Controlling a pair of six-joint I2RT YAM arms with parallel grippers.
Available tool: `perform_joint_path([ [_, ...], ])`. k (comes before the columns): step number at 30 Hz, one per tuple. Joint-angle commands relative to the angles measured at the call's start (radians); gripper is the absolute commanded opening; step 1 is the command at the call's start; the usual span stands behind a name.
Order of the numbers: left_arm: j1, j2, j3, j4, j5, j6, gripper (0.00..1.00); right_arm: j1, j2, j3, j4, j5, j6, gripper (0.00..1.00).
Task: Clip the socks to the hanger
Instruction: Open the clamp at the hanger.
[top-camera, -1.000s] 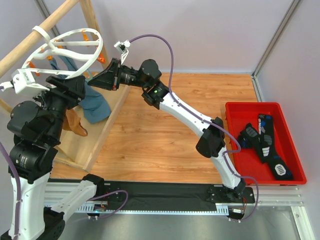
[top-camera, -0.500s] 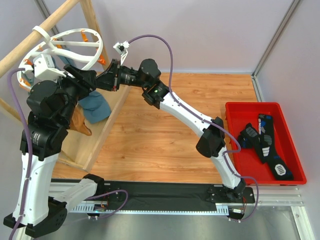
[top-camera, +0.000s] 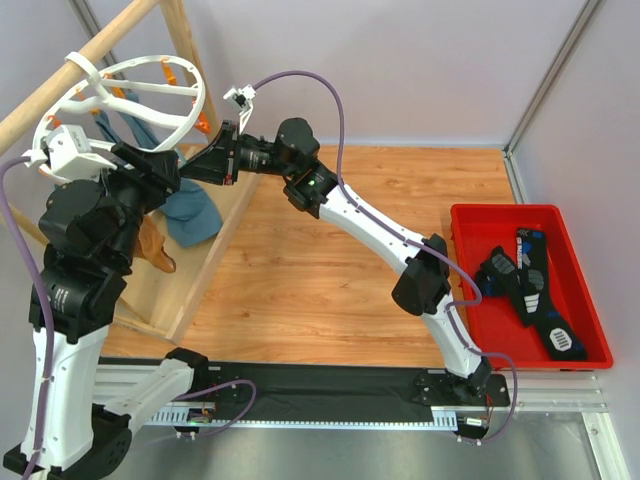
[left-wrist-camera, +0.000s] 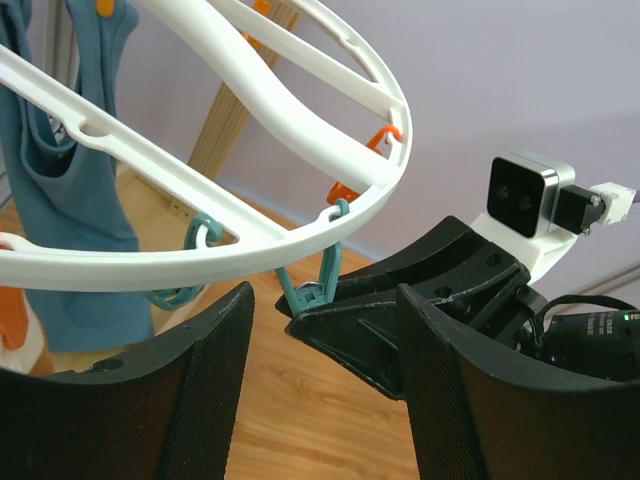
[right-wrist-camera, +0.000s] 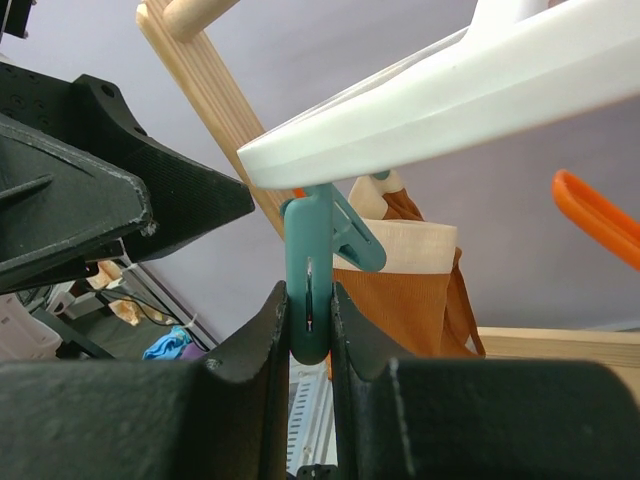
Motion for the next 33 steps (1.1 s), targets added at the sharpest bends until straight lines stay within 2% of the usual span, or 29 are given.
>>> perform_joint_path([
  [1, 0.005, 0.017, 0.017, -0.001, -0.015, 0.021, 0.65, 0.005, -0.063, 0.032, -0.038, -0.012, -0.039, 0.00],
  [12, 0.005, 0.100, 0.066, -0.084, -0.058, -0.066, 0.70, 0.011, -0.071, 0.032, -0.083, -0.021, -0.097, 0.00],
  [19, 0.005, 0.091, 0.045, -0.003, -0.102, -0.045, 0.65, 0.013, -0.097, 0.004, -0.095, -0.021, -0.120, 0.00],
  [24, 0.005, 0.096, 0.048, 0.006, -0.108, -0.039, 0.65, 0.018, -0.097, 0.003, -0.093, -0.021, -0.122, 0.00],
  [33, 0.005, 0.082, 0.007, 0.112, -0.067, 0.013, 0.59, 0.018, -0.102, -0.006, -0.089, -0.036, -0.127, 0.00],
])
